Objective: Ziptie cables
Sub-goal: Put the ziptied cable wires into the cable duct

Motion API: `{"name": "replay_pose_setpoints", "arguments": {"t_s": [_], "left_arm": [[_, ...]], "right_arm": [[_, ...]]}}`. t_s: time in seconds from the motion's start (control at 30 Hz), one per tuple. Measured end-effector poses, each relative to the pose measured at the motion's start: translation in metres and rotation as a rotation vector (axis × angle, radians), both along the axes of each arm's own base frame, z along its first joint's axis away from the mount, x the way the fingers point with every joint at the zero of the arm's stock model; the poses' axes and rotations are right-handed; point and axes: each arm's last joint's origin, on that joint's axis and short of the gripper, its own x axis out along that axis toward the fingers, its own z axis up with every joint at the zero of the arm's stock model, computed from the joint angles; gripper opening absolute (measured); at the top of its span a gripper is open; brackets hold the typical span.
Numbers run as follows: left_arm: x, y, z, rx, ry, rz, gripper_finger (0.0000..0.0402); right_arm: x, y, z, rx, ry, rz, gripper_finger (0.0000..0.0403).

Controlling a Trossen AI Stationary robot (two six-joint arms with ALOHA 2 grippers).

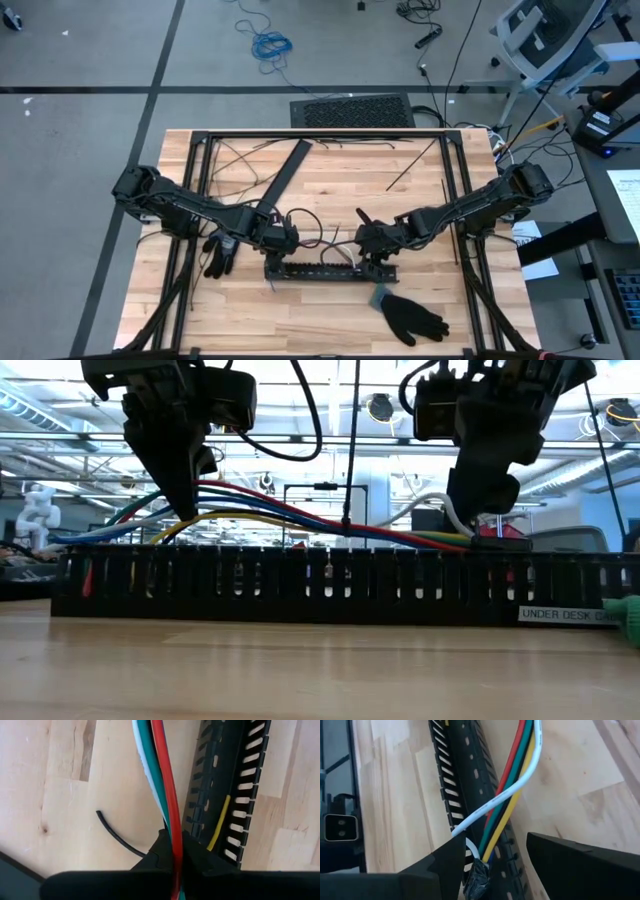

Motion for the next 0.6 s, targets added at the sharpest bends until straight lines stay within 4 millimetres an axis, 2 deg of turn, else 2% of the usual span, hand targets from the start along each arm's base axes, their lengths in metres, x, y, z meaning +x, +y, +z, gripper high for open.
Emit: {"name": "replay_pose_setpoints", "arguments": {"t_s": [0.33, 0.6], "left_arm": [[0.000, 0.001, 0.000, 0.001, 0.001, 0.005, 0.0014], [0.000, 0.001, 0.000, 0.002, 0.001, 0.005, 0.0014]], "right_arm": [[0.001, -0.005, 0.003, -0.002, -0.021, 0.009, 0.0199], [-0.012, -0.017, 0.041, 0.044, -0.153, -0.036, 0.0199]]}}
